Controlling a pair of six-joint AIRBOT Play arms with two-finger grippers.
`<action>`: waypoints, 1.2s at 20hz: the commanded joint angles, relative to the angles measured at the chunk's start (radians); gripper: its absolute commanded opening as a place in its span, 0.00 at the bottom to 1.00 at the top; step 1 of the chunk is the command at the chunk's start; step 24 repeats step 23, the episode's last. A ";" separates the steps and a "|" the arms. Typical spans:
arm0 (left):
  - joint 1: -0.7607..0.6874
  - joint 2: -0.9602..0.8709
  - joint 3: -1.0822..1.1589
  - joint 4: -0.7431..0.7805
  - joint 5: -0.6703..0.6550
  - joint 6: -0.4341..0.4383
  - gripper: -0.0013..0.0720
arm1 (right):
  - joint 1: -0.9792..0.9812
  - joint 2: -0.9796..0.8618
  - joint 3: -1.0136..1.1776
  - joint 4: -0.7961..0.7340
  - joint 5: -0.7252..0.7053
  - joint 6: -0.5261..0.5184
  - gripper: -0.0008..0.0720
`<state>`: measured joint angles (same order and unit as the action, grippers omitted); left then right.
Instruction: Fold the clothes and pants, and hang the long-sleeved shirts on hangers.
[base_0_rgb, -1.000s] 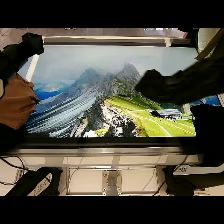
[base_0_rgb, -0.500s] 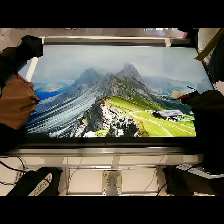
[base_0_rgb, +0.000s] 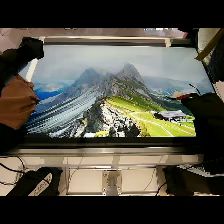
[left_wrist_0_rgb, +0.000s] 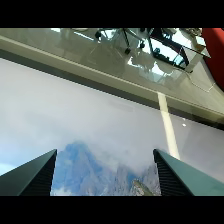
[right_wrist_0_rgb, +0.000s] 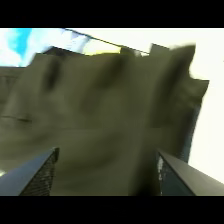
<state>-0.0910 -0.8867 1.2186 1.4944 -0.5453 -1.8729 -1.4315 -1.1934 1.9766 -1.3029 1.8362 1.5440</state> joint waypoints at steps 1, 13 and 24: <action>-0.001 0.001 0.001 -0.011 -0.003 -0.005 0.96 | -0.003 0.007 0.016 0.199 -0.003 0.026 0.93; -0.001 0.000 0.000 -0.037 -0.159 -0.004 0.05 | 0.932 0.027 0.027 0.521 -0.003 -0.128 0.02; -0.001 -0.005 0.000 -0.037 -0.245 -0.004 0.06 | 1.147 0.027 0.027 0.416 -0.007 -0.117 0.02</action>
